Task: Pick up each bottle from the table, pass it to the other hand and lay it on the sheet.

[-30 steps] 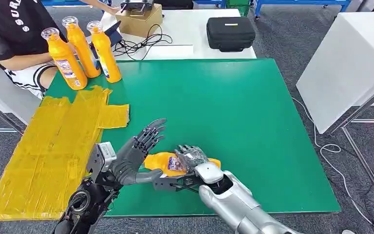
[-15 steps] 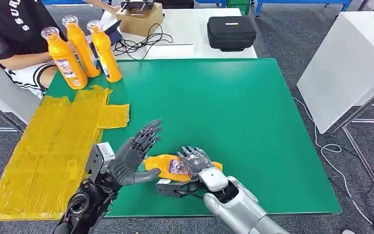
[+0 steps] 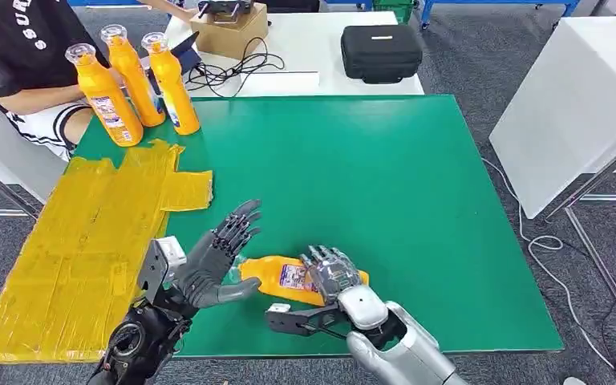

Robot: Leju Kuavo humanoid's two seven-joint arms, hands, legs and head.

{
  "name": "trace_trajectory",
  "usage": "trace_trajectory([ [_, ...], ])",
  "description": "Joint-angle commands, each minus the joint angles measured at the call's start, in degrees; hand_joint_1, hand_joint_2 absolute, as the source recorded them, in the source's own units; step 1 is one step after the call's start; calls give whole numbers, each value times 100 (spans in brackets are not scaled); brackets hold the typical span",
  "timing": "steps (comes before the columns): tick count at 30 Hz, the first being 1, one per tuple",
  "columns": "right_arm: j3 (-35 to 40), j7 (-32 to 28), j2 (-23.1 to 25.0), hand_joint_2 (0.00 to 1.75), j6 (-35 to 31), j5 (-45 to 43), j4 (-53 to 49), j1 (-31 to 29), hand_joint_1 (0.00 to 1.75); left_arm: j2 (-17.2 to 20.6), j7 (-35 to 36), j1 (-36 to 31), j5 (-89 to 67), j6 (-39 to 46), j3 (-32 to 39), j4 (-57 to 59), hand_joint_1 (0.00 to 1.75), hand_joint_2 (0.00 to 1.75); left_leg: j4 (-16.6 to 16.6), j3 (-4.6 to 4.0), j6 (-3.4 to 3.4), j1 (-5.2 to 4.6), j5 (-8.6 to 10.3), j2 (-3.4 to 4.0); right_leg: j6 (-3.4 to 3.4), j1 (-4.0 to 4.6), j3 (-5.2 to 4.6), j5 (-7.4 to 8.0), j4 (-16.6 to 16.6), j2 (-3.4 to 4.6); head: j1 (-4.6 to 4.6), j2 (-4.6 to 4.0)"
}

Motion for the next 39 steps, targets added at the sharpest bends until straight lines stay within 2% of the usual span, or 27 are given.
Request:
trace_trajectory([
  [1, -223, 25, -284, 175, 64, 54, -234, 174, 0, -31, 36, -59, -65, -13, 160, 214, 0, 175, -4, 4, -2, 0, 0, -10, 8, 0, 10, -2, -7, -17, 0, 0],
  [3, -290, -2, -256, 175, 106, 63, -151, 169, 0, -36, 37, -78, -66, -33, 162, 221, 0, 175, -3, 2, -2, 1, -1, -5, 7, 1, 8, -1, -7, -11, 0, 0],
  [4, -319, -16, -226, 175, 128, 50, -49, 151, 7, -28, 40, -103, -67, -47, 152, 237, 0, 175, -3, 5, -3, 3, -3, -6, 9, 3, 12, -2, -10, -16, 0, 0],
  [5, -332, -24, -202, 175, 134, 40, 41, 133, 117, -31, 41, -118, -69, -57, 149, 253, 0, 175, -4, 4, -3, 1, -1, -5, 8, 1, 10, -1, -8, -13, 0, 0],
  [6, -362, -39, -179, 175, 132, 19, 115, 127, 164, -33, 47, -125, -72, -62, 151, 261, 0, 175, -4, 2, -2, 0, 1, -6, 6, -1, 7, -1, -6, -11, 0, 0],
  [7, -371, -51, -169, 175, 133, 8, 159, 119, 175, -34, 50, -132, -73, -66, 149, 270, 0, 175, -5, 5, -3, 2, 0, -7, 8, 1, 11, -1, -10, -15, -2, 0],
  [18, -472, -164, -68, 175, 57, -182, 363, 5, 175, -2, 23, -104, -61, -4, 177, 317, 0, 175, -7, 7, -3, 0, 0, 1, 6, 0, 9, 0, -8, -6, -2, 0],
  [21, -664, -185, -75, 175, -212, -348, 241, 19, 175, 14, 10, -41, -58, 18, 203, 242, 0, 175, -6, 5, -3, 0, 0, 0, 6, -1, 7, 0, -6, -7, 0, 0],
  [23, -1036, -77, -48, 175, -736, -509, -93, 141, 175, -21, 15, 106, -88, 84, 300, 90, 0, 175, -4, 3, -3, 0, -2, 3, 7, 0, 6, 0, -5, -4, 0, 0],
  [28, -1085, -79, -96, 175, -715, -528, -227, 144, 175, -13, 15, 156, -89, 77, 315, 20, 0, 175, 0, -7, -2, -1, -3, 4, 5, -1, -4, -2, 0, -2, 0, 0],
  [30, -1583, -127, 16, 175, -1777, -655, -663, 390, 175, -90, 36, 305, -154, 151, 431, -115, 0, 175, -1, -7, -3, 0, -3, -1, 6, 0, -1, -4, -2, -8, 0, 0],
  [32, -1990, -326, 5, 175, -2573, -760, -1205, 637, 175, -123, 32, 502, -198, 173, 515, -294, 0, 175, 2, -10, -4, 1, -6, -1, 6, 1, -5, -6, 0, -8, 0, 0],
  [33, -2025, -356, -40, 175, -2526, -792, -1365, 707, 175, -123, 33, 538, -199, 164, 523, -339, 0, 175, 4, -20, -2, -2, -5, -3, 6, -3, -16, -6, 5, -8, 0, 0],
  [36, -2506, -1312, 55, 175, -4025, -1610, -1843, 1137, 175, -168, -21, 630, -173, 113, 536, -407, 0, 175, 0, -23, -2, -2, -3, -9, 5, -3, -18, -5, 0, -14, -2, 0],
  [39, -2570, -2238, -102, 175, -4602, -2647, -2244, 1432, 175, -116, -92, 572, -137, 51, 361, -367, 0, 175, 4, -18, -2, 2, -9, -30, 11, 1, -3, -14, -3, -38, 0, 0],
])
